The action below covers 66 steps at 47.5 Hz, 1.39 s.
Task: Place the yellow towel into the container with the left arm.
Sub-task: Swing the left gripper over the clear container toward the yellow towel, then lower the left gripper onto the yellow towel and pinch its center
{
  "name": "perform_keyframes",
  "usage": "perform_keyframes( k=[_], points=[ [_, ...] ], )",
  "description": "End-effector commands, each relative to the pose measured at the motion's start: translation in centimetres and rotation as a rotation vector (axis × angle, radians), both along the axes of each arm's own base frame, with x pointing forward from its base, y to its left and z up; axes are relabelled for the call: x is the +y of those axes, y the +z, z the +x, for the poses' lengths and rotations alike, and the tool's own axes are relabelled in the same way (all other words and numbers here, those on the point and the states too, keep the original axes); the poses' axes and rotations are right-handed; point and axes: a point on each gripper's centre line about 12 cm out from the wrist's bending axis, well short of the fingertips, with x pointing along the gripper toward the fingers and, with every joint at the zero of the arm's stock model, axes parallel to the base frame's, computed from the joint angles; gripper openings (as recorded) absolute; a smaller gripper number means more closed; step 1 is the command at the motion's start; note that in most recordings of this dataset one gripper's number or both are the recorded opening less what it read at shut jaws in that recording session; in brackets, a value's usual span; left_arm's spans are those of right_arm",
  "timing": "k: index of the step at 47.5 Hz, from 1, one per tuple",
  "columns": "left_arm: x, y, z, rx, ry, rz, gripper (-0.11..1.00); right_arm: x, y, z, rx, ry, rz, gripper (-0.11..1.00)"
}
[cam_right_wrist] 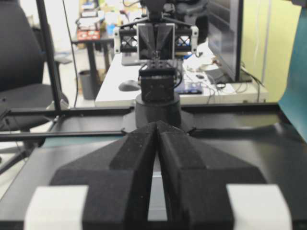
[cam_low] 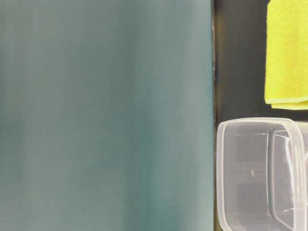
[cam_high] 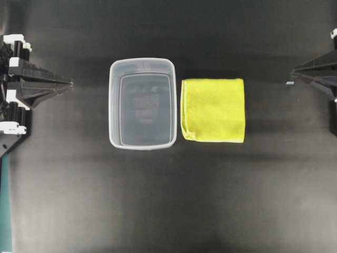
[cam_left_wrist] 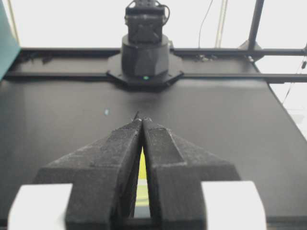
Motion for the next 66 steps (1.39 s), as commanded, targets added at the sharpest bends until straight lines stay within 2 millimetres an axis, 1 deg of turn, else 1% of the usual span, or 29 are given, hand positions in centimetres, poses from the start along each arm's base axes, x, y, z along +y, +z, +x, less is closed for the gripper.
perform_keyframes(
  k=[1,4,7,11,16,23,26,32,39,40,44,47,52,55,57,59,61,66],
  points=[
    [-0.3,-0.8,0.9,0.069,-0.017,0.005,0.06,-0.1,0.4,0.2,-0.009,-0.002,0.014,0.01],
    [-0.3,-1.0,1.4,0.108,-0.02,-0.014,0.06,-0.1,0.4,0.2,0.0,-0.006,0.048,0.02],
    [-0.3,-0.5,2.1,0.117,-0.019,-0.033,0.01,-0.1,0.2,0.1,0.024,-0.005,0.078,0.0],
    [-0.3,0.6,3.4,0.134,-0.017,-0.032,0.01,-0.1,-0.3,-0.2,0.078,-0.003,0.121,0.0],
    [-0.2,1.8,5.1,0.17,-0.012,-0.029,0.01,-0.1,-0.4,-0.7,0.117,-0.001,0.14,0.0],
    [-0.3,2.6,8.3,0.293,-0.007,-0.03,0.01,0.0,0.0,-1.7,0.16,-0.001,0.137,0.0],
    [-0.2,2.8,9.7,0.34,-0.005,-0.025,0.01,0.0,-0.2,-2.2,0.213,-0.002,0.137,0.0],
    [-0.1,2.8,12.8,0.423,0.003,-0.025,0.01,0.1,-0.8,-3.1,0.322,-0.004,0.143,0.0],
    [-0.1,2.5,16.4,0.506,0.007,-0.022,0.01,0.2,-0.5,-4.0,0.339,0.002,0.131,0.01],
    [-0.2,2.5,16.8,0.518,0.006,-0.021,0.01,0.2,-0.4,-4.1,0.336,0.002,0.13,0.03],
    [0.0,2.2,18.4,0.563,0.013,-0.021,0.01,0.0,-0.4,-4.5,0.335,-0.006,0.119,0.19],
    [0.2,2.0,19.5,0.592,0.019,-0.024,0.01,0.0,-0.2,-4.7,0.324,-0.01,0.118,0.36],
    [0.8,1.7,21.7,0.633,0.033,-0.024,0.01,0.0,0.0,-5.0,0.311,-0.009,0.119,0.67],
    [1.1,1.5,22.9,0.659,0.04,-0.025,0.02,0.0,0.2,-5.0,0.298,-0.009,0.118,0.79],
    [1.2,1.3,23.6,0.68,0.043,-0.019,0.05,0.0,0.3,-5.1,0.289,-0.01,0.118,0.82],
    [1.3,0.7,24.6,0.714,0.041,-0.006,0.12,0.0,0.5,-5.1,0.283,-0.008,0.118,0.8],
    [1.5,0.3,25.5,0.741,0.041,0.011,0.22,0.0,0.6,-5.2,0.277,-0.009,0.118,0.79],
    [1.6,-1.4,27.6,0.846,0.035,0.036,0.53,0.0,0.9,-5.5,0.258,-0.008,0.119,0.78]
  ],
)
